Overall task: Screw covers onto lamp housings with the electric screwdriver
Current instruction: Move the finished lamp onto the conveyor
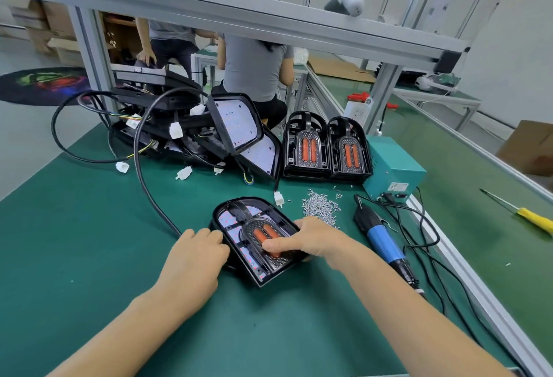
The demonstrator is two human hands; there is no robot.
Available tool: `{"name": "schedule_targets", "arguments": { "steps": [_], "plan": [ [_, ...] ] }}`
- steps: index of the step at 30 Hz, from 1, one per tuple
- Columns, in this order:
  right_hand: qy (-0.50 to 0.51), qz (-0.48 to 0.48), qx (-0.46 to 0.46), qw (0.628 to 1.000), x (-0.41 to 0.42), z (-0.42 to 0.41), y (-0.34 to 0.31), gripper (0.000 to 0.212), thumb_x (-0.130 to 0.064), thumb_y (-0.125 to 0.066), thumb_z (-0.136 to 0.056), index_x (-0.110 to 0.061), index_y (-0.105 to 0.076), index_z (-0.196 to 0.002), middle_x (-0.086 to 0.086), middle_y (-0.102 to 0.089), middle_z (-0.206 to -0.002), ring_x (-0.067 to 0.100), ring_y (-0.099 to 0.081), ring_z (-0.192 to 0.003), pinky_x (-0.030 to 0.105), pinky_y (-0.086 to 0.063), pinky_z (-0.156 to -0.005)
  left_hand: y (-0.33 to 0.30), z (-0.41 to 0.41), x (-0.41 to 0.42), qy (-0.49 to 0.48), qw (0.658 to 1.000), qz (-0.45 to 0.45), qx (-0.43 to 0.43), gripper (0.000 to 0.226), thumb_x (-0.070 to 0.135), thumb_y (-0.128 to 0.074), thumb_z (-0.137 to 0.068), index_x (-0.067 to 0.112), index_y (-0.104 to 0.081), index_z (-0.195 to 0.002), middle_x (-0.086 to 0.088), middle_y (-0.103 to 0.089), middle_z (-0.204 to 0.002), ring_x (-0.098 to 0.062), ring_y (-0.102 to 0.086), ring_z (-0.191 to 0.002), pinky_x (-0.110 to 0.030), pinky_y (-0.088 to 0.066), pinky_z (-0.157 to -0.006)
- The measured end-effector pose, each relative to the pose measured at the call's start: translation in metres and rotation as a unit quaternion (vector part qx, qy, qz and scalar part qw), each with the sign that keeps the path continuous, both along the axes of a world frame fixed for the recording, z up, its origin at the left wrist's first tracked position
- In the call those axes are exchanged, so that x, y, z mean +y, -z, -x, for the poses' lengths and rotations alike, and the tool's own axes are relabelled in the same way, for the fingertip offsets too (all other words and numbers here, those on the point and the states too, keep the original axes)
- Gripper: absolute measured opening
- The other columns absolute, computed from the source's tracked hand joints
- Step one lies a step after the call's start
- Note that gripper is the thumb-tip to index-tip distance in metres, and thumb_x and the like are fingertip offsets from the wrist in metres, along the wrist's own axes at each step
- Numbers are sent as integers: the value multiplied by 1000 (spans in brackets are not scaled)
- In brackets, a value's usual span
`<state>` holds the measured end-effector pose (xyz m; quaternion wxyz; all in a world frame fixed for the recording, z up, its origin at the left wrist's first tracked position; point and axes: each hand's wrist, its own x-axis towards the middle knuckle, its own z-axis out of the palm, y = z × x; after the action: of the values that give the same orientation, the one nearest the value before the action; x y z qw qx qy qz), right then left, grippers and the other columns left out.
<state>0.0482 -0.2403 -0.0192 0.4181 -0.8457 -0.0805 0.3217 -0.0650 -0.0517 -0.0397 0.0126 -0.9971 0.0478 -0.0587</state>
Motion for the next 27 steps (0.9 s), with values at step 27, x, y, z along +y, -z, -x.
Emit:
{"name": "schedule_targets", "arguments": {
  "steps": [27],
  "plan": [
    [205, -342, -57, 916, -1, 53, 6, 93, -35, -88, -52, -34, -41, -133, -3, -67, -123, 16, -62, -116, 40, -42, -109, -15, -17, -10, -93, 739, 645, -169, 44, -2, -50, -85, 32, -69, -103, 16, -70, -99, -10, -64, -90, -19, -47, -84]
  ]
}}
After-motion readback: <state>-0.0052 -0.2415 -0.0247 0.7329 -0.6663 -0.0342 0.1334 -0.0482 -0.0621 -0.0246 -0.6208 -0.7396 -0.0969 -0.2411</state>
